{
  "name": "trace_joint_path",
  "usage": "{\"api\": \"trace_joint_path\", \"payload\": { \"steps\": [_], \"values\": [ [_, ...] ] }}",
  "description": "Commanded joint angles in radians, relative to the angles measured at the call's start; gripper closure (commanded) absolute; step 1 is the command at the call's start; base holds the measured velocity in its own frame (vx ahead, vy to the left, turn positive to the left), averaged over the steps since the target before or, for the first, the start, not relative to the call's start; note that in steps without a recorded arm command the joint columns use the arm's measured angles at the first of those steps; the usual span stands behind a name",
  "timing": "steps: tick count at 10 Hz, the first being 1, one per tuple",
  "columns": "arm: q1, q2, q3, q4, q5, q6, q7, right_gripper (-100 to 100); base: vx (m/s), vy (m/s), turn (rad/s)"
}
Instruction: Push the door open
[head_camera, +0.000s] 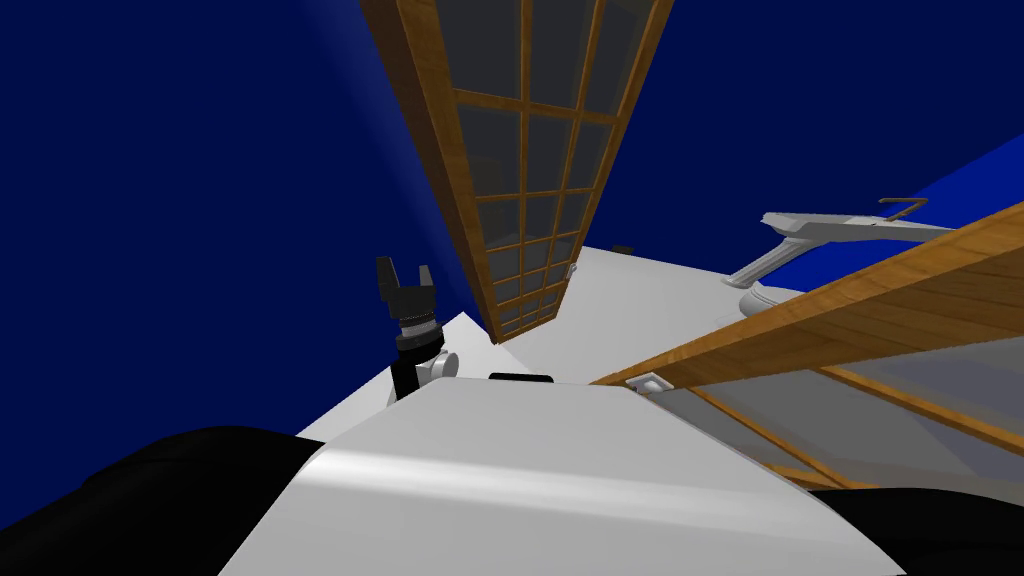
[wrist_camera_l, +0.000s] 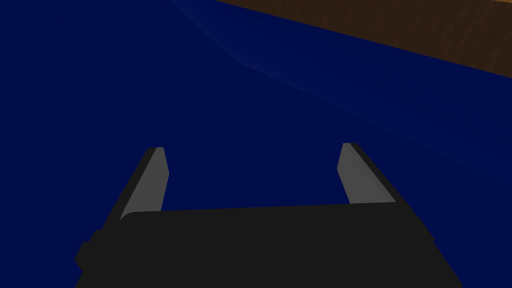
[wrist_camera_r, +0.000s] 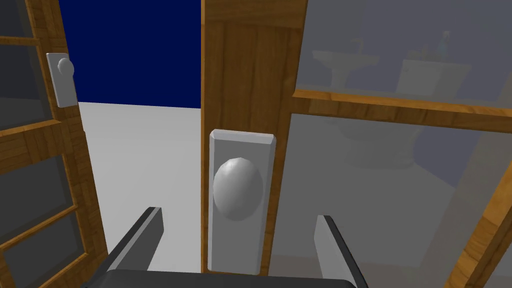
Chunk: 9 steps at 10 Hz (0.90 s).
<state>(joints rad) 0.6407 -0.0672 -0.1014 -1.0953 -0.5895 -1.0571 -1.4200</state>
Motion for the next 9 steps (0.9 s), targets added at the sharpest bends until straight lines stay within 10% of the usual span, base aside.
{"api": "trace_joint_path", "payload": {
  "steps": [1, 4, 5, 9],
  "values": [
    [-0.006, 0.001, -0.004, -0.001, -0.003, 0.007, 0.004, -100, 0.162, -0.146, 0.024],
    [-0.013, 0.003, -0.01, -0.001, -0.006, 0.015, 0.006, -100, 0.109, -0.097, 0.008],
    [-0.013, 0.003, -0.01, -0.001, -0.006, 0.015, 0.006, 100, -0.01, 0.013, 0.004],
    [-0.013, 0.003, -0.01, -0.001, -0.006, 0.015, 0.006, 100, -0.011, 0.008, 0.002]
  ]
}}
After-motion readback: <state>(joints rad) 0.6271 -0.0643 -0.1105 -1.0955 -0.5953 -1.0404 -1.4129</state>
